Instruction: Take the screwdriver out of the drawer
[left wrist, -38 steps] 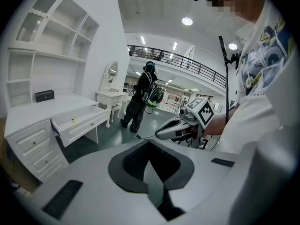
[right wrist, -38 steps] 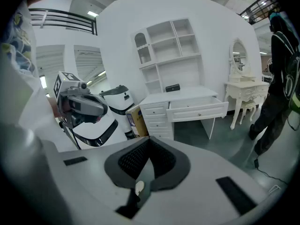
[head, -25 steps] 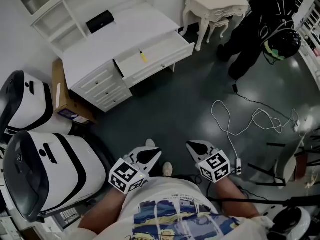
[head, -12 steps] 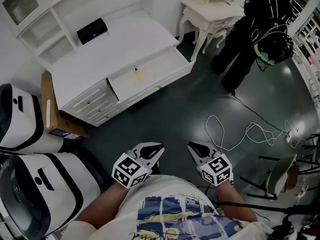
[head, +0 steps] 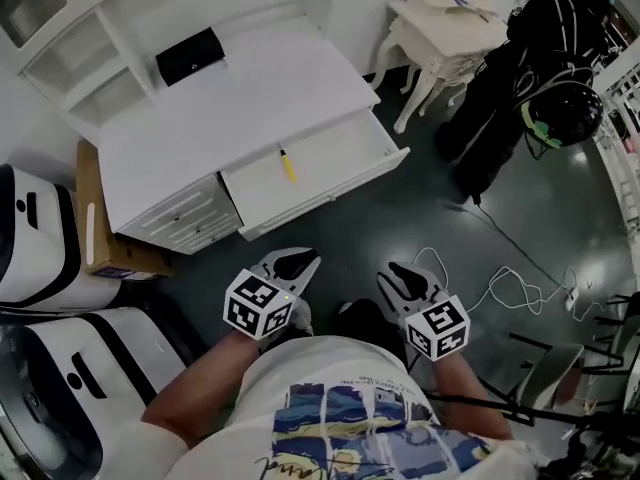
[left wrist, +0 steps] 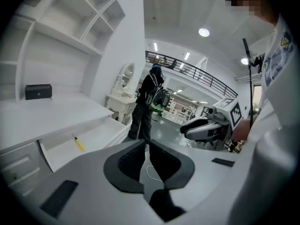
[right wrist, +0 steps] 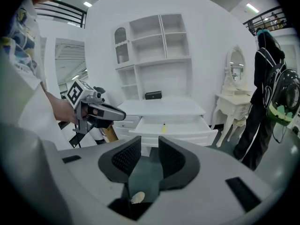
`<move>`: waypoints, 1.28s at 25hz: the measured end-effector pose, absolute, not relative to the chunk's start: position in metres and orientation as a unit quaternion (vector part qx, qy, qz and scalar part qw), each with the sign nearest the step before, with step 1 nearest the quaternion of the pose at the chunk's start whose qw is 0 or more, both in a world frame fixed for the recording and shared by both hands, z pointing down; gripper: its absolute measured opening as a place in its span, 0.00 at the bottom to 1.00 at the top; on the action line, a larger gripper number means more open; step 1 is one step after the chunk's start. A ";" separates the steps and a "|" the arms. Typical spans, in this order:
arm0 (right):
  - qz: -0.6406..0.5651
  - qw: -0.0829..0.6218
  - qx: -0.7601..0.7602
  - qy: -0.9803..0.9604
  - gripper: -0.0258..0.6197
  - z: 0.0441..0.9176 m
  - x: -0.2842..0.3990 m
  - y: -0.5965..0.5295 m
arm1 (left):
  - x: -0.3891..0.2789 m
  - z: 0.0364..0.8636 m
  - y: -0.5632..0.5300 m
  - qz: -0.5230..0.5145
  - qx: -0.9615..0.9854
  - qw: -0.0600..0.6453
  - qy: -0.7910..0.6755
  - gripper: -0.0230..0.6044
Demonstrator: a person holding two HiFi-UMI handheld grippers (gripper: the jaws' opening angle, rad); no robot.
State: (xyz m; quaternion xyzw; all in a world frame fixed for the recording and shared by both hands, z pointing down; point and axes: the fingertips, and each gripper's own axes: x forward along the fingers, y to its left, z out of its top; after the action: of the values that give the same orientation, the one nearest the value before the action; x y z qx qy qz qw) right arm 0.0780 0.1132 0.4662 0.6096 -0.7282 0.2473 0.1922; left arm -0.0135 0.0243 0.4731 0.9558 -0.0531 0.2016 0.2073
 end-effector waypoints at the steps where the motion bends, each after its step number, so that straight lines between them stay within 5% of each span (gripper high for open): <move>1: 0.247 0.196 0.605 -0.732 0.24 0.468 0.085 0.104 | -0.012 0.478 0.012 0.201 0.953 0.214 -0.070 0.07; 11: 0.225 0.215 0.512 -0.801 0.29 0.482 0.150 -0.021 | 0.021 0.553 -0.127 0.240 0.896 0.278 -0.248 0.21; 32: 0.275 0.271 0.426 -0.818 0.29 0.529 0.304 -0.110 | 0.070 0.751 -0.271 0.388 0.729 0.388 -0.410 0.25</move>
State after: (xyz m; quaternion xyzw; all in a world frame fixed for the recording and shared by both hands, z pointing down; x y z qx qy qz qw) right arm 0.3044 -0.1099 0.5288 0.4261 -0.8181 0.2751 0.2711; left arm 0.0699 -0.2709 0.7509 0.7286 -0.4098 0.3877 0.3885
